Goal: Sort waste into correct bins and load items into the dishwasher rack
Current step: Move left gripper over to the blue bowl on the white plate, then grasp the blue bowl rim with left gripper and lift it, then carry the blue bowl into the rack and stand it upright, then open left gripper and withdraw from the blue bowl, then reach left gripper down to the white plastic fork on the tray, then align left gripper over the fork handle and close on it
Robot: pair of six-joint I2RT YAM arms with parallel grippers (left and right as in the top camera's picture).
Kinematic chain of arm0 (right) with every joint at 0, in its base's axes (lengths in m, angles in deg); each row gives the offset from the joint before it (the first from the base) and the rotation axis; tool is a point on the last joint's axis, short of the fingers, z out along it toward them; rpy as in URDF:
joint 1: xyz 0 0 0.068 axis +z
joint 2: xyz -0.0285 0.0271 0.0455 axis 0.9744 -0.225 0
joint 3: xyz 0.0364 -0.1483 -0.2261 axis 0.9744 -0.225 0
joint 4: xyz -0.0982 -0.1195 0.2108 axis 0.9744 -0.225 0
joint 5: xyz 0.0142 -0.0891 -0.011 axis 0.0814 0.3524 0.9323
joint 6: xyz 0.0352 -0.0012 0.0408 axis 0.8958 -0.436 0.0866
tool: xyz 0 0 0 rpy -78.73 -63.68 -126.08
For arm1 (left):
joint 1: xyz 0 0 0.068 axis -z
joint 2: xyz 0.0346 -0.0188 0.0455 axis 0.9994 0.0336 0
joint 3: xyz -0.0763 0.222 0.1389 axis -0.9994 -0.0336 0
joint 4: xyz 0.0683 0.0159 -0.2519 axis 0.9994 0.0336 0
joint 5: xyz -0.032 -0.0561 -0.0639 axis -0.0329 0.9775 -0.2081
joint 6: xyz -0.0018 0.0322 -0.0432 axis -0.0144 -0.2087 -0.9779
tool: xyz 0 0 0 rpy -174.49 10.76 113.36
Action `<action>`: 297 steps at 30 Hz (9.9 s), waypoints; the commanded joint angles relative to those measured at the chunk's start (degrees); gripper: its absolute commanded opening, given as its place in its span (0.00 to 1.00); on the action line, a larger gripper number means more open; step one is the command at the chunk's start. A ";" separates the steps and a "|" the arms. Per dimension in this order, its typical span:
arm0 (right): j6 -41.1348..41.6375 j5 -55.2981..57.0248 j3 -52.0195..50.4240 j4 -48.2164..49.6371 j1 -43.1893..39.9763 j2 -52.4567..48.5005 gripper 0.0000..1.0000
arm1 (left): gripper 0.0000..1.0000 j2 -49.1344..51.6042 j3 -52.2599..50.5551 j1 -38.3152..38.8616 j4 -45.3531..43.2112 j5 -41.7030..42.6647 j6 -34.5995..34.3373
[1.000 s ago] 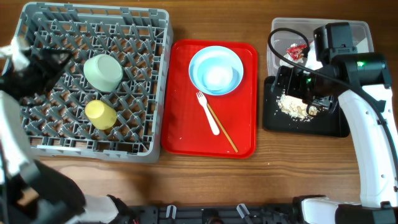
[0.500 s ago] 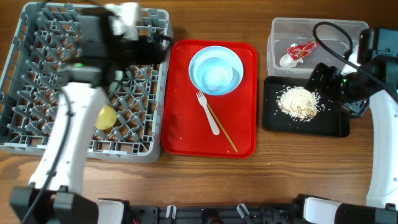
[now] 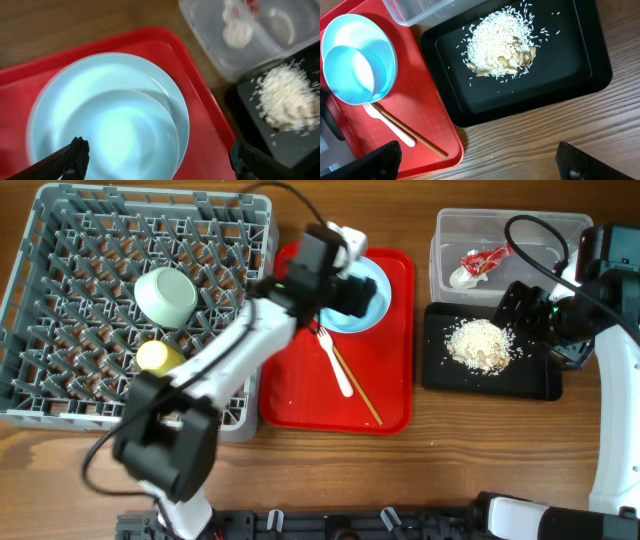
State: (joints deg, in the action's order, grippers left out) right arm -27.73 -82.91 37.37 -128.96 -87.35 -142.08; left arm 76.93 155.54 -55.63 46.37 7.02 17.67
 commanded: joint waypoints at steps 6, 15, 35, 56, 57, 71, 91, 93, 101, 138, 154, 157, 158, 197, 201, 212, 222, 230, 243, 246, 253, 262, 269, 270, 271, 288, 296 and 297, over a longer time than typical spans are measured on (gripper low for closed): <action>-2.12 0.81 0.92 -0.35 -0.22 1.11 1.00 | 0.77 9.42 0.57 2.91 -1.88 -11.93 1.66; -2.25 0.81 0.92 -0.42 -0.22 1.11 1.00 | 0.52 10.16 0.55 1.84 1.88 -13.29 1.66; -2.32 0.81 0.92 -0.52 -0.22 1.11 1.00 | 0.08 12.81 0.59 3.56 0.31 -13.29 1.64; -2.32 0.81 0.92 -0.92 -0.22 1.11 1.00 | 0.04 -2.78 0.59 -4.59 -0.39 12.22 -7.89; -2.27 0.81 0.92 -0.92 -0.22 1.11 1.00 | 0.04 -3.19 0.59 -6.19 -0.76 15.80 -8.33; -2.32 0.83 0.92 -0.94 -0.22 1.11 1.00 | 0.04 -3.89 0.57 -29.49 -8.07 43.65 -14.25; -2.29 0.81 0.92 -1.62 -0.22 1.11 1.00 | 0.04 4.42 0.57 -40.39 -20.41 57.96 -28.30; -2.29 0.81 0.92 -1.64 -0.22 1.11 1.00 | 0.04 5.75 0.57 -41.05 -22.99 57.99 -31.04; -2.23 0.81 0.92 -1.81 -0.22 1.11 1.00 | 0.04 8.90 0.57 -41.20 -25.83 58.82 -33.59; -2.08 0.79 0.92 -2.01 -0.22 1.11 1.00 | 0.57 11.08 0.57 -52.24 -22.21 55.71 -33.51; -2.08 0.79 0.92 -2.01 -0.22 1.11 1.00 | 1.00 3.85 0.57 -57.09 -23.28 56.17 -33.09; -2.08 0.79 0.92 -1.99 -0.22 1.11 1.00 | 1.00 1.05 0.57 -57.33 -23.28 56.19 -32.94; -2.08 0.79 0.92 -1.99 -0.22 1.11 1.00 | 1.00 0.02 0.57 -57.33 -23.28 56.17 -32.87; -2.34 0.81 0.92 -2.10 -0.22 1.11 1.00 | 0.91 -16.37 -1.07 -0.15 31.04 -1.99 -22.62; -2.29 0.81 0.92 -2.03 -0.22 1.11 1.00 | 0.94 -14.19 -4.28 2.43 31.01 -4.04 -30.86; -2.32 0.83 0.92 -2.45 -0.22 1.11 1.00 | 0.96 -2.21 -6.69 3.30 28.30 -7.17 -37.64; -2.14 0.81 0.92 -2.67 -0.22 1.11 1.00 | 0.92 2.01 -6.69 3.34 26.86 -14.34 -37.64; -2.14 0.81 0.92 -3.19 -0.22 1.11 1.00 | 0.89 3.63 -6.69 3.34 25.38 -14.34 -37.64; -2.21 0.83 0.92 -3.52 -0.22 1.11 1.00 | 0.72 4.55 -6.73 3.30 26.47 -15.43 -37.62; -2.19 0.81 0.92 -3.50 -0.22 1.11 1.00 | 0.67 4.55 -6.73 3.30 25.92 -15.43 -37.64; -2.19 0.81 0.92 -3.54 -0.22 1.11 1.00 | 0.58 4.59 -6.75 3.30 25.33 -15.43 -40.39; -2.19 0.81 0.92 -3.56 -0.22 1.11 1.00 | 0.57 4.59 -7.15 3.30 23.17 -15.43 -41.07; -2.19 0.81 0.92 -3.69 -0.22 1.11 1.00 | 0.57 4.59 -7.48 3.28 23.56 -17.40 -42.32; -2.19 0.81 0.92 -3.69 -0.22 1.11 1.00 | 0.57 4.59 -7.48 3.30 23.82 -17.64 -42.32; -2.19 0.81 0.92 -3.69 -0.22 1.11 1.00 | 0.57 4.59 -7.48 3.30 24.15 -17.79 -42.32; -2.25 0.81 0.92 -3.82 -0.22 1.11 1.00 | 0.54 4.61 -9.01 3.30 23.04 -18.45 -44.28; -2.25 0.81 0.92 -3.93 -0.22 1.11 1.00 | 0.45 4.63 -11.19 2.89 19.47 -18.47 -45.09; -2.23 0.81 0.92 -3.96 -0.22 1.11 1.00 | 0.42 4.63 -11.19 2.75 19.23 -18.47 -45.09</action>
State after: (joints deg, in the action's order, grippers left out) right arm -29.26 -82.91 37.37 -132.63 -87.35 -142.03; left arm 80.79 146.43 -52.46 66.28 -11.62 -26.22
